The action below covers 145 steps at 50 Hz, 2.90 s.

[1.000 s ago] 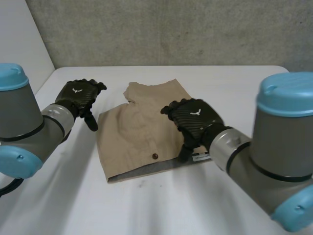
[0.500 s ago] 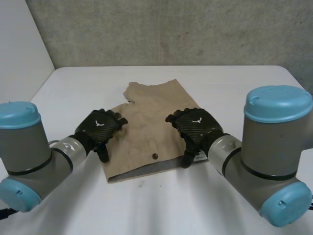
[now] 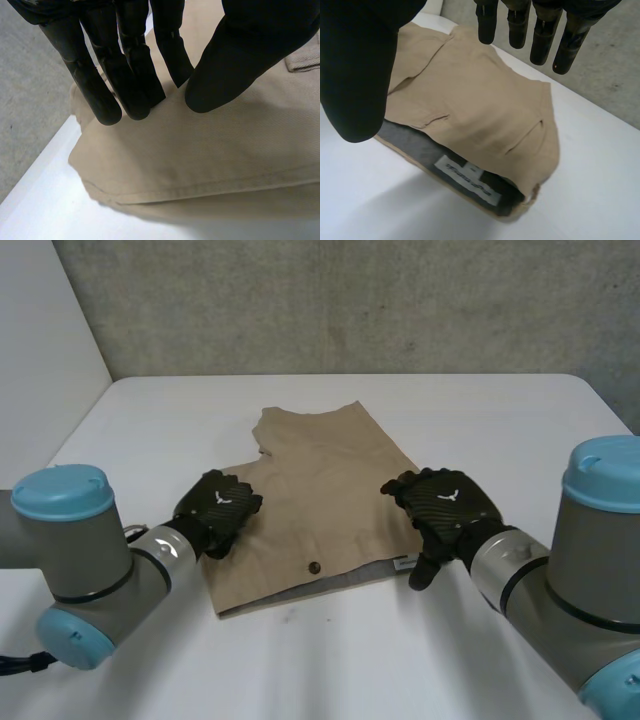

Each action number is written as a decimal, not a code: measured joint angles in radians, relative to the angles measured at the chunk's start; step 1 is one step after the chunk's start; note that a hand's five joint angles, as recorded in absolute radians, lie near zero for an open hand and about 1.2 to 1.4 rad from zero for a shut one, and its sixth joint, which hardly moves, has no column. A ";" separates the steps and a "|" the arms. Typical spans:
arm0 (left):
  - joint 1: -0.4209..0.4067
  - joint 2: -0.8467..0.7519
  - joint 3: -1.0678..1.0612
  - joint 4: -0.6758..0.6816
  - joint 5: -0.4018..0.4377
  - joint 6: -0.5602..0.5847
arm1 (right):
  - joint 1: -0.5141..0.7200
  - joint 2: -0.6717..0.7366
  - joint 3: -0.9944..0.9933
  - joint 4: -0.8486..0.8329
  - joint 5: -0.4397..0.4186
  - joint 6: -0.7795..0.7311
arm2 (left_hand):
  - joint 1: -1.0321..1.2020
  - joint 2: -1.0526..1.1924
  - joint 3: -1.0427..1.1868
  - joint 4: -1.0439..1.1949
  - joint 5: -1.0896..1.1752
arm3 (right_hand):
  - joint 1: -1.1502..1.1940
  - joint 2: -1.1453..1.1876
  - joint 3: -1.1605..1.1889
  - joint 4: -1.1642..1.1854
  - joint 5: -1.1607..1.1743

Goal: Fold the shorts.

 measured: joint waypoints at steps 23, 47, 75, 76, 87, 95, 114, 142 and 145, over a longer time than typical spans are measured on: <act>-0.396 0.019 0.418 -0.164 -0.276 -0.487 | -0.335 -0.161 -0.026 0.012 0.000 -0.027 | 0.000 0.017 0.019 0.013 0.003 | 0.000 0.000 0.000 0.000 0.000; -0.640 -0.308 0.699 -0.052 -0.338 -0.561 | -0.408 -0.171 -0.038 0.014 0.004 -0.027 | -0.717 -0.739 -0.731 -0.749 -0.742 | 0.000 0.000 0.000 0.000 0.000; -0.293 0.103 0.394 -0.013 -0.272 -0.556 | -0.317 -0.192 0.114 0.226 -0.100 0.412 | -0.807 -0.887 -0.879 -0.892 -0.895 | 0.000 0.000 0.000 0.000 0.000; -0.293 0.103 0.394 -0.013 -0.272 -0.556 | -0.317 -0.192 0.114 0.226 -0.100 0.412 | -0.807 -0.887 -0.879 -0.892 -0.895 | 0.000 0.000 0.000 0.000 0.000; -0.289 0.042 0.379 -0.007 -0.280 -0.553 | -0.208 -0.097 0.132 0.210 -0.133 0.548 | -0.807 -0.887 -0.879 -0.892 -0.895 | 0.000 0.000 0.000 0.000 0.000; -0.281 0.040 0.372 -0.003 -0.281 -0.553 | -0.134 0.036 0.058 0.161 -0.037 0.570 | -0.807 -0.887 -0.879 -0.892 -0.895 | 0.086 0.042 0.044 0.031 0.032; -0.263 -0.111 0.534 0.042 -0.115 -0.497 | -0.021 0.102 -0.067 0.054 0.160 0.558 | -0.807 -0.887 -0.879 -0.892 -0.895 | 0.829 0.963 0.944 0.947 0.903; -0.231 -0.467 0.858 -0.062 0.102 -0.383 | -0.023 -0.131 0.043 0.058 0.094 0.276 | -0.564 -0.628 -0.625 -0.630 -0.626 | 0.829 0.963 0.944 0.960 0.903; -0.223 -0.488 0.871 -0.064 0.098 -0.369 | -0.023 -0.135 0.045 0.059 0.088 0.266 | -0.546 -0.608 -0.605 -0.609 -0.612 | 0.829 0.963 0.944 0.960 0.903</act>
